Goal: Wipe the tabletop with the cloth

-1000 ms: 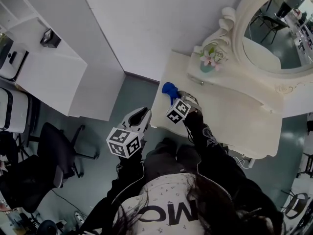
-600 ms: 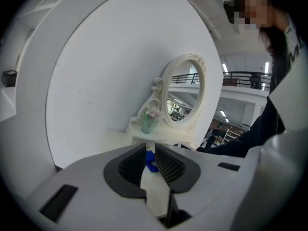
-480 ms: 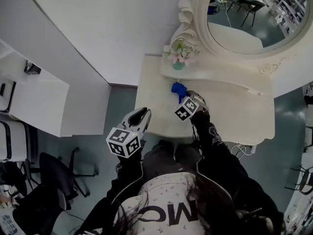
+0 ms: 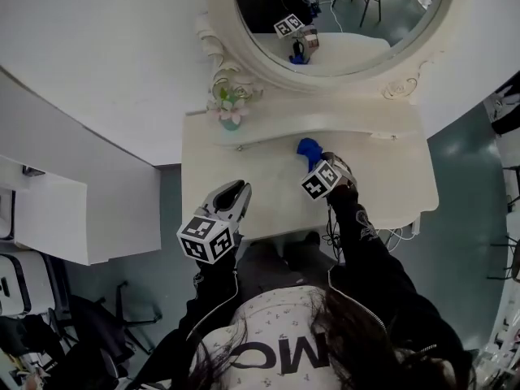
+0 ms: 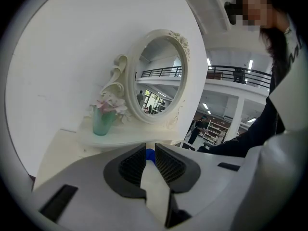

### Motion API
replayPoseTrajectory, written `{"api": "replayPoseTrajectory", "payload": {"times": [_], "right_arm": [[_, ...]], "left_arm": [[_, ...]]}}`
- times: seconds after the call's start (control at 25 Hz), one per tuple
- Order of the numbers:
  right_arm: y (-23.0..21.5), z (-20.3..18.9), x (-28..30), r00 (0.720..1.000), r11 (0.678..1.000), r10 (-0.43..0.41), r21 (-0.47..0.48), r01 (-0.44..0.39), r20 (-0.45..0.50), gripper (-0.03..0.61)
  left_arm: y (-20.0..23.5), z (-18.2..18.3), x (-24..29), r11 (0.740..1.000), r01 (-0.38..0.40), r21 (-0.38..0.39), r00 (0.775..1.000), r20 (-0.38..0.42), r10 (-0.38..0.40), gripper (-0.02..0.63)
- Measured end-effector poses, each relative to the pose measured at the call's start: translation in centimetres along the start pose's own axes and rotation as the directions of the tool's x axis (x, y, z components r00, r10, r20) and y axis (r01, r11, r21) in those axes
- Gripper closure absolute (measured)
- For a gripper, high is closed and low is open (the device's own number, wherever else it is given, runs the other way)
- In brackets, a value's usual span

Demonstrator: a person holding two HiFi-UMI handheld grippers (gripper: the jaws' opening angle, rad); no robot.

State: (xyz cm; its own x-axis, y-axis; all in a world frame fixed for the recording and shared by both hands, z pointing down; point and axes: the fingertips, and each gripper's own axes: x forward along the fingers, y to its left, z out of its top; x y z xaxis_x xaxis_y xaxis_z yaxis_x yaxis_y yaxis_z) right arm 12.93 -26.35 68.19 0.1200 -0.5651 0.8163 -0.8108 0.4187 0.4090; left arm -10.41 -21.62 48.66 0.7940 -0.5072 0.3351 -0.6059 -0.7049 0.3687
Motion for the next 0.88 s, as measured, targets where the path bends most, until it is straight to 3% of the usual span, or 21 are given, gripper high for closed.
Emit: {"api": "replayPoseTrajectory", "payload": {"times": [0.48, 0.88], "right_arm": [[-14.4, -15.0, -0.2, 0.993, 0.989, -0.061, 0.127, 0.074, -0.106, 0.488], [-23.9, -26.6, -1.3, 0.971, 0.962, -0.12, 0.215, 0.165, -0.208, 0.488]], "left_arm": [[-10.5, 0.6, 12.8, 0.994, 0.104, 0.029, 0.994, -0.026, -0.103, 0.568], [-15.7, 0.4, 18.5, 0.989, 0.139, 0.043, 0.99, -0.044, -0.137, 0.568]]}}
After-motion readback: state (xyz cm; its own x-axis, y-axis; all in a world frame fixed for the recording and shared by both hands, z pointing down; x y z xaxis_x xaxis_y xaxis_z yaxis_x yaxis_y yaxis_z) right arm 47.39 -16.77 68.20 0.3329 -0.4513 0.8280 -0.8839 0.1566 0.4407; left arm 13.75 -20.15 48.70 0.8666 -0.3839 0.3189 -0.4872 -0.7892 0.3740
